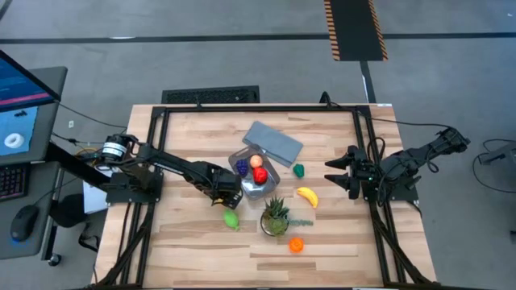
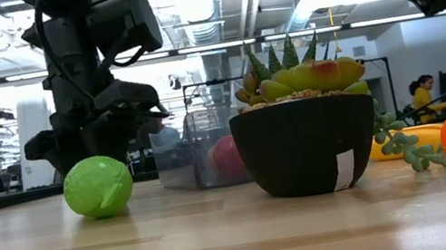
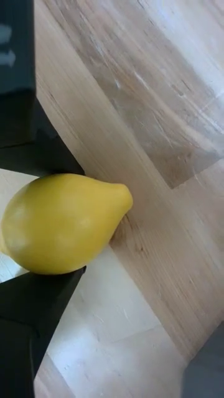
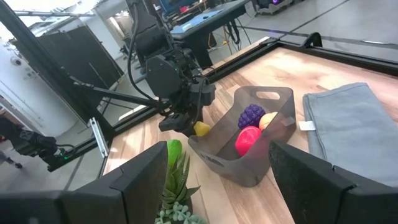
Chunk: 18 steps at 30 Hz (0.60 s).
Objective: Pick and placing Produce into tupperware
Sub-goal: Put the yellow lemon into the black bin
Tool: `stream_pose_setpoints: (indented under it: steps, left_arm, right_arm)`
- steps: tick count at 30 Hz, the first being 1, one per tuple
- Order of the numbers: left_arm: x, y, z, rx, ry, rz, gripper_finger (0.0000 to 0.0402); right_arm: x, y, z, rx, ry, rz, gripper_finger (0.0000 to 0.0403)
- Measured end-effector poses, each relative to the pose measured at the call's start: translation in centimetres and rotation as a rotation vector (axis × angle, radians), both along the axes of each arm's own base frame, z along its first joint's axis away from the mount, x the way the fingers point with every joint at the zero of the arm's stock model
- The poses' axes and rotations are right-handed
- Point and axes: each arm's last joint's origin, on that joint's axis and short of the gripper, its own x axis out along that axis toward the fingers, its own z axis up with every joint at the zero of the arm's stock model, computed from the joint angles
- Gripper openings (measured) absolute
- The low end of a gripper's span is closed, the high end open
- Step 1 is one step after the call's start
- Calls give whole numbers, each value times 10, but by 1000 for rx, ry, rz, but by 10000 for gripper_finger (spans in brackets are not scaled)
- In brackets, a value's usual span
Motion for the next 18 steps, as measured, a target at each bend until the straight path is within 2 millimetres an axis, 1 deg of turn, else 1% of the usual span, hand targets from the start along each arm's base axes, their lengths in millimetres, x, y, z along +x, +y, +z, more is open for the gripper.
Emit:
stream_pose_setpoints:
  steps: [5, 13, 18]
  left_arm:
    - [2, 0, 14, 32, -10, -28, 205]
    - [13, 2, 39, 126, -24, -98, 205]
    - [10, 4, 57, 186, -45, -119, 204]
  right_arm:
    - [0, 0, 0, 0, 0, 0, 301]
    - [0, 0, 0, 2, -5, 0, 301]
    - [0, 0, 1, 6, -11, 0, 301]
